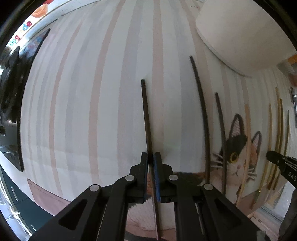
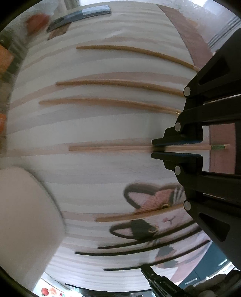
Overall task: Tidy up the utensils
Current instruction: 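Lift both chopsticks and carry them up toward the utensil holder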
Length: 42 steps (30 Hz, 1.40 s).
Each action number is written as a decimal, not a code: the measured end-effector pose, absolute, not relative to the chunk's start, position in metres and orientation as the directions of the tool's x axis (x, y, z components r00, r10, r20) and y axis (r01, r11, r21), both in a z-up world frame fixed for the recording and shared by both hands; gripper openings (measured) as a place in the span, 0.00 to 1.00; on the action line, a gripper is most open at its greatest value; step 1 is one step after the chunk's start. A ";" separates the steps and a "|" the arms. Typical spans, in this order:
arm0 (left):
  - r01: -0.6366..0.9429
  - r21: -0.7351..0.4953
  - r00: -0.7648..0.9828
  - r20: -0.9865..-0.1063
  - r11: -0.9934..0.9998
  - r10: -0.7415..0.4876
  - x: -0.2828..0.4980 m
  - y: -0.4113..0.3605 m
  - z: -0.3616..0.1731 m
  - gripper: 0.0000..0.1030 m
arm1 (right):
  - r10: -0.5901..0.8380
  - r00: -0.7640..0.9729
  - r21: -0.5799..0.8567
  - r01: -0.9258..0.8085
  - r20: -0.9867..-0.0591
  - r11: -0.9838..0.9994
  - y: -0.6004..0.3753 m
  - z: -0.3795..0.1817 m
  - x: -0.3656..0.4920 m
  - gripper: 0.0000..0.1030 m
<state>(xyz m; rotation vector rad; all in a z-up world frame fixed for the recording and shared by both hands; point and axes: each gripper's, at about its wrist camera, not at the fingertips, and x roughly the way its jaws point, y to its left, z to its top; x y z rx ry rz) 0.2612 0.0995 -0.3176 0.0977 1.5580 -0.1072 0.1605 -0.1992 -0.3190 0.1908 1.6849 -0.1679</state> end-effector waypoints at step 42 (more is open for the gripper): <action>0.181 0.043 0.209 -0.978 0.983 0.004 0.236 0.007 -0.258 0.03 | -0.001 0.073 0.013 0.197 -0.997 0.980 -0.173 -0.280 0.189 0.07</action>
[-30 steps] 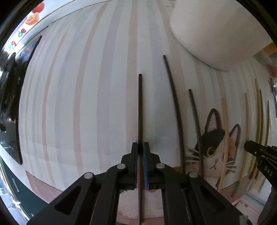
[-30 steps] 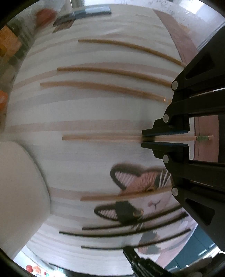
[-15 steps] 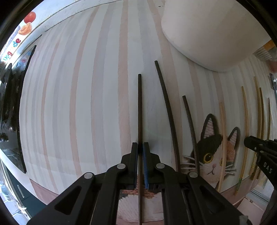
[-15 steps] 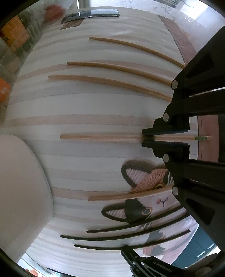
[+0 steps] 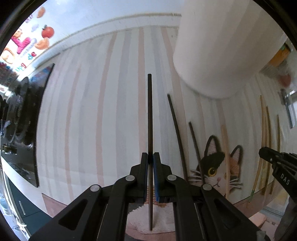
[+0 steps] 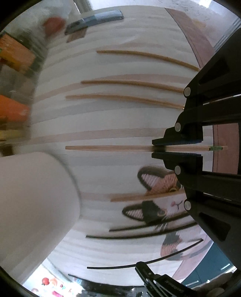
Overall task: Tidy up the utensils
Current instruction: 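Lift both chopsticks and carry them up toward the utensil holder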
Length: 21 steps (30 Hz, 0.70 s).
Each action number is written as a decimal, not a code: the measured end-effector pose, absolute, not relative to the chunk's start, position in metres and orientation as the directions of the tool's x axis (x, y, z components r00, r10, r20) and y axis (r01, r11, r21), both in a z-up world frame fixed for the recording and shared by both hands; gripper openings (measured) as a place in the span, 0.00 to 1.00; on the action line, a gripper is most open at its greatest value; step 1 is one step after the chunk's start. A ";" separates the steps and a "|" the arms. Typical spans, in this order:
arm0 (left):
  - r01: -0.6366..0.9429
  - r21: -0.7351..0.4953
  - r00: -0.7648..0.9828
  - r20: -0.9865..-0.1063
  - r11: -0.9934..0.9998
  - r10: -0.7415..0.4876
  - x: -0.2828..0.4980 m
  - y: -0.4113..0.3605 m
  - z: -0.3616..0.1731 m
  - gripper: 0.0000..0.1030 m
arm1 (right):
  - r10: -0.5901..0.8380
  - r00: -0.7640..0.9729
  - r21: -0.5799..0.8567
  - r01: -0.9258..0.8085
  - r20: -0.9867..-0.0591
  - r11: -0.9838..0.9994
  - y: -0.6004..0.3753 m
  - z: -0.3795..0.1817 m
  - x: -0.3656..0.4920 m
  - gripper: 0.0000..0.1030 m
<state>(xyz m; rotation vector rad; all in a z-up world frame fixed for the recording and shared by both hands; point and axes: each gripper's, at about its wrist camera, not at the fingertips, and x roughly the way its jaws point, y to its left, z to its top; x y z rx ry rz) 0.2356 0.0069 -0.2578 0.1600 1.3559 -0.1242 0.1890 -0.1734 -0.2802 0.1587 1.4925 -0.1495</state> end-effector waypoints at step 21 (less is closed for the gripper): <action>0.093 0.081 0.474 -0.880 0.992 0.028 0.248 0.020 -0.161 0.03 | -0.083 0.464 0.006 0.186 -0.882 0.983 -0.177 -0.160 0.186 0.06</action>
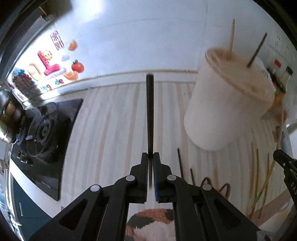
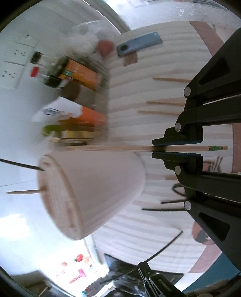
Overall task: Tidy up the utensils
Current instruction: 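Lift both chopsticks and carry them up toward the utensil holder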
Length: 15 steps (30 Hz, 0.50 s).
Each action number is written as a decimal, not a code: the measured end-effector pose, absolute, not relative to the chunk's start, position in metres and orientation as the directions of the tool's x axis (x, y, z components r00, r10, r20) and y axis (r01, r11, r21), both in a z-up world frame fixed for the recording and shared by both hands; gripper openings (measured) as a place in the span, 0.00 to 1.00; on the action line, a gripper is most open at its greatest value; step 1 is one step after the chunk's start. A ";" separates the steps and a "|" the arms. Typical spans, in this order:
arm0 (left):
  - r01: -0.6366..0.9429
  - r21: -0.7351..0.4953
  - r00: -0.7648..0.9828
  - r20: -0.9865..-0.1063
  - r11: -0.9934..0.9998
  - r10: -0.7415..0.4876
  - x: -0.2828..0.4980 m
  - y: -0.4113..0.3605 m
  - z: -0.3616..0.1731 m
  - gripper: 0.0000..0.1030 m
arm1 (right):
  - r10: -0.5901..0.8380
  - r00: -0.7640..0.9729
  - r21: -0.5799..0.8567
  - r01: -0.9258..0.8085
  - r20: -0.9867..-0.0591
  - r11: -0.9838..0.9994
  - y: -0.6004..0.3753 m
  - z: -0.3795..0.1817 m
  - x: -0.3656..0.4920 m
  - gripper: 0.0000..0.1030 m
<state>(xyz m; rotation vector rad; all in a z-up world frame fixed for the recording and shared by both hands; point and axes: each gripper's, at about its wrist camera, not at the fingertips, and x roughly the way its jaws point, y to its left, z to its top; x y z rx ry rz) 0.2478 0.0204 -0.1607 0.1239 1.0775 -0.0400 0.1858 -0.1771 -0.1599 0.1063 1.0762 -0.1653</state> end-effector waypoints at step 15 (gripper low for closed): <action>0.086 0.058 0.639 -0.769 0.995 -0.011 0.254 0.019 -0.077 0.02 | -0.071 0.626 0.100 0.233 -0.776 0.967 -0.198 -0.085 0.200 0.06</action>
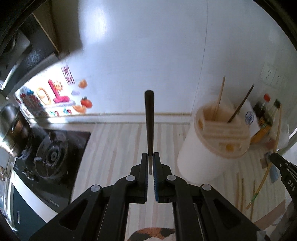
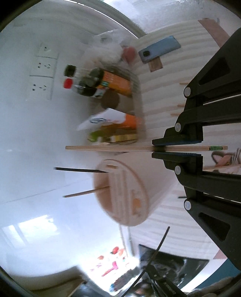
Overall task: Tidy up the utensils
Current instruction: 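Lift both chopsticks and carry them up toward the utensil holder, then lower both chopsticks into the holder slots and open the left tool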
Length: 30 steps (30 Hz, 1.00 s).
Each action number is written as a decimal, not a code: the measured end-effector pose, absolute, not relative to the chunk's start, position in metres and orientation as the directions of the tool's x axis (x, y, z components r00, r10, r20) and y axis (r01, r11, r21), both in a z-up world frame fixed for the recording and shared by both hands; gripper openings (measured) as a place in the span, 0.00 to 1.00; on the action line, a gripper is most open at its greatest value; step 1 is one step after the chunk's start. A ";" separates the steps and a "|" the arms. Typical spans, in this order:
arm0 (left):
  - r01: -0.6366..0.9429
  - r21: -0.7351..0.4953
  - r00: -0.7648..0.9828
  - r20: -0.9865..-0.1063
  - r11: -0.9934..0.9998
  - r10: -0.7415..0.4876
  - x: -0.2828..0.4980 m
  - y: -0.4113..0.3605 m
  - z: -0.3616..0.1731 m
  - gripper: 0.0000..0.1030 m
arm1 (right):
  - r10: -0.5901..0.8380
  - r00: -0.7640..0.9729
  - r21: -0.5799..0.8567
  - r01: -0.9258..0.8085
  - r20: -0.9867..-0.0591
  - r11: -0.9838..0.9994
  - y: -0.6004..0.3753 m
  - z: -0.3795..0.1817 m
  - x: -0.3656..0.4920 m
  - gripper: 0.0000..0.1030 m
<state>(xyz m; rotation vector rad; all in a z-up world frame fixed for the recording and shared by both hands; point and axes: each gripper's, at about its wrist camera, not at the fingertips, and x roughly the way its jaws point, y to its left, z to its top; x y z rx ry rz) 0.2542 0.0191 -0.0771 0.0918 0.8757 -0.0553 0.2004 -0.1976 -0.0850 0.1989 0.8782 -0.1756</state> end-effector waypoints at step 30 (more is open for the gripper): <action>0.279 -0.116 0.692 -0.664 0.953 -0.283 0.321 -0.048 0.044 0.02 | 0.025 0.811 0.248 0.149 -0.584 0.957 -0.217 0.035 0.324 0.06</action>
